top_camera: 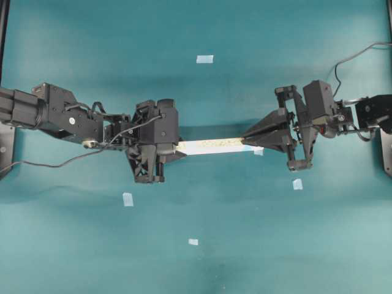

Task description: Move the wooden board into place and insert the rod into its hole.

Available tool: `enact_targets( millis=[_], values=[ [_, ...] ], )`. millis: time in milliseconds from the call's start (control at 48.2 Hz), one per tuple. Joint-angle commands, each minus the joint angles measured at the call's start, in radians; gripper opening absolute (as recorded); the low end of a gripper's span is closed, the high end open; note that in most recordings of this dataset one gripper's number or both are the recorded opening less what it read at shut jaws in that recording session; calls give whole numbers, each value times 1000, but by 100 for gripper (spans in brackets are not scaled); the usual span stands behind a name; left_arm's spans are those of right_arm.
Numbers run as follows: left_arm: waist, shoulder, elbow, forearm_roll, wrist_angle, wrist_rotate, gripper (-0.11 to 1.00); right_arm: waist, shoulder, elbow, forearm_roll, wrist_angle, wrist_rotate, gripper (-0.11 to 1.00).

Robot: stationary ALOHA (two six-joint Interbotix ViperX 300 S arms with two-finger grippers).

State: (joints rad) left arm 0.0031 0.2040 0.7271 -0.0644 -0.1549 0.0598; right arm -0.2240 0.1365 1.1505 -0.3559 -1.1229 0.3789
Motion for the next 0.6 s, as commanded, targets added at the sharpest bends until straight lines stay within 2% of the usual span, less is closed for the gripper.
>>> enact_targets(
  millis=[0,580],
  values=[
    [2,-12,-14,0,-3,-5,21,-3,-8,8,3,-2,-2,10],
    [2,-11,-12,0,-3,-6,21,-3,-25,60,9,46,2,10]
  ],
)
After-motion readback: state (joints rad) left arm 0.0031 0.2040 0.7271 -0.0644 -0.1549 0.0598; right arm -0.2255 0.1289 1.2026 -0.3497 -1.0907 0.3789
